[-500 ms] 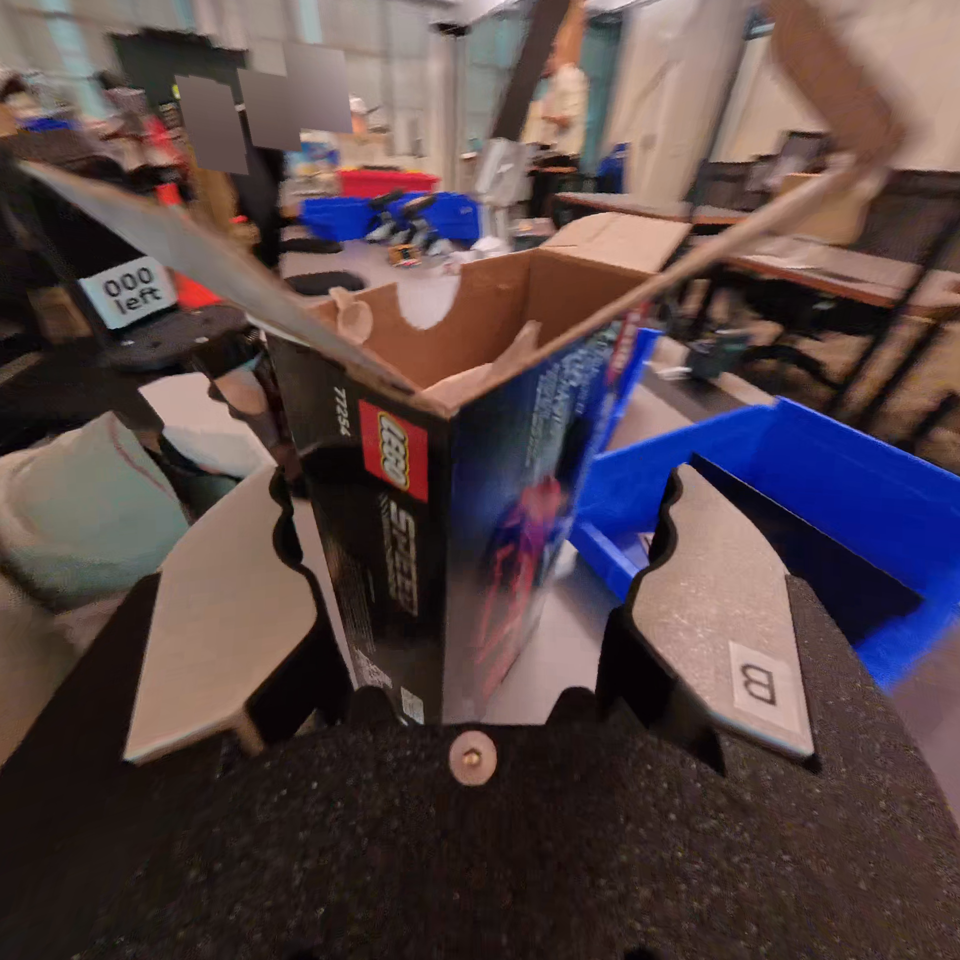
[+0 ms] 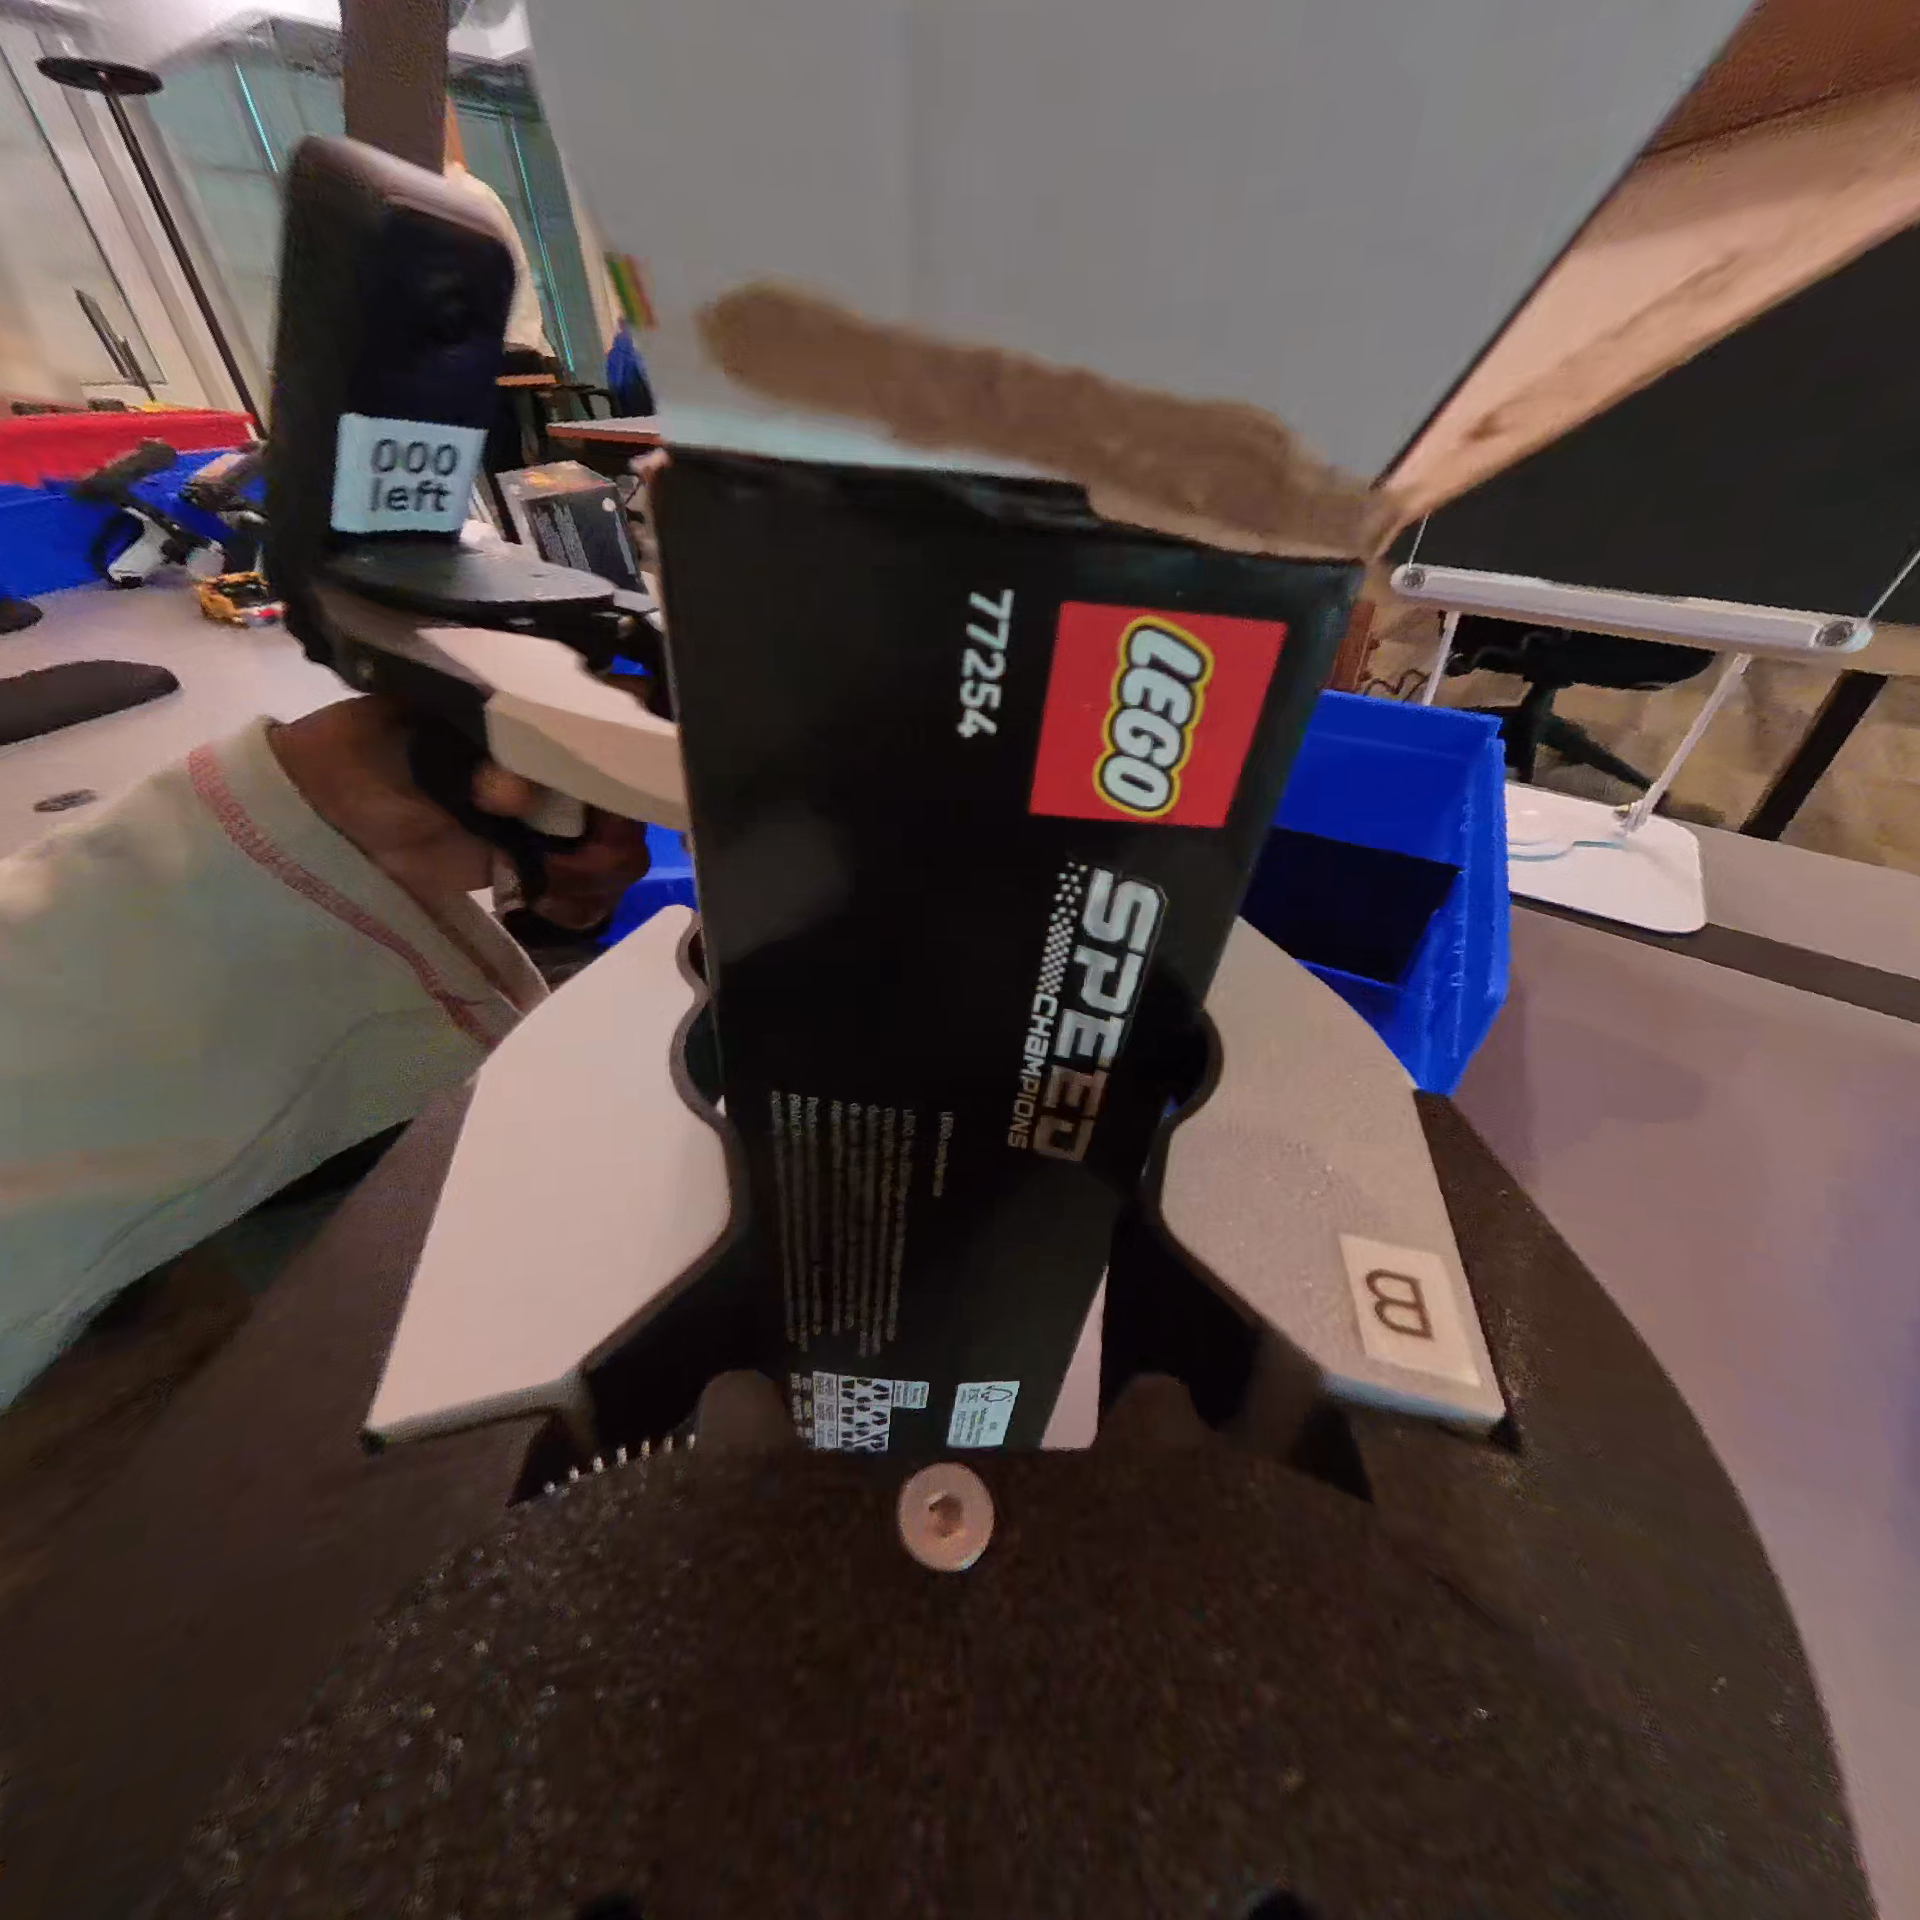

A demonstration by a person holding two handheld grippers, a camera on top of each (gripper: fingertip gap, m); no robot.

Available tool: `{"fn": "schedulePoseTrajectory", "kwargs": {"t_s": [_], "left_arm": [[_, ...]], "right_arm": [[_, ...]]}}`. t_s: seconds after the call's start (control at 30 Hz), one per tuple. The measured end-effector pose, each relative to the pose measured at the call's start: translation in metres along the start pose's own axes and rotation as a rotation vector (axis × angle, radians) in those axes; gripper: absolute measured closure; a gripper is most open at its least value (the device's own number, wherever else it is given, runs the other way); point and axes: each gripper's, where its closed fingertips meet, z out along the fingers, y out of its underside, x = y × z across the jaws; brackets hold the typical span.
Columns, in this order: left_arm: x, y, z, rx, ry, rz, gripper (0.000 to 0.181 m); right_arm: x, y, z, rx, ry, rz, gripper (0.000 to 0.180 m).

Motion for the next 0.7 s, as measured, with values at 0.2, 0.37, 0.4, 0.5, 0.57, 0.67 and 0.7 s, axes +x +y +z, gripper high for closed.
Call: {"fn": "schedulePoseTrajectory", "kwargs": {"t_s": [0.2,0.37,0.4,0.5,0.57,0.67,0.7], "left_arm": [[0.026,0.015,-0.013,-0.037,-0.066,0.103,0.100],[0.044,0.018,-0.036,0.010,-0.115,0.171,0.073],[0.049,0.018,-0.036,0.020,-0.115,0.185,0.066],[0.071,0.018,-0.023,0.024,-0.094,0.217,0.058],[0.075,0.019,-0.010,0.016,-0.128,0.242,0.060],[0.075,0.025,0.008,-0.002,-0.169,0.281,0.075],[0.078,0.026,0.014,-0.002,-0.168,0.310,0.091]], "right_arm": [[0.000,0.003,0.000,-0.049,-0.333,-0.136,0.094],[-0.006,0.000,-0.021,0.072,-0.885,-0.160,0.094],[-0.006,-0.001,-0.025,0.098,-0.966,-0.145,0.094],[-0.007,-0.002,-0.026,0.131,-1.060,-0.142,0.093],[-0.011,-0.003,-0.030,0.137,-1.089,-0.175,0.093],[-0.016,-0.002,-0.039,0.153,-1.115,-0.232,0.094],[-0.018,-0.002,-0.043,0.156,-1.115,-0.249,0.093]]}}
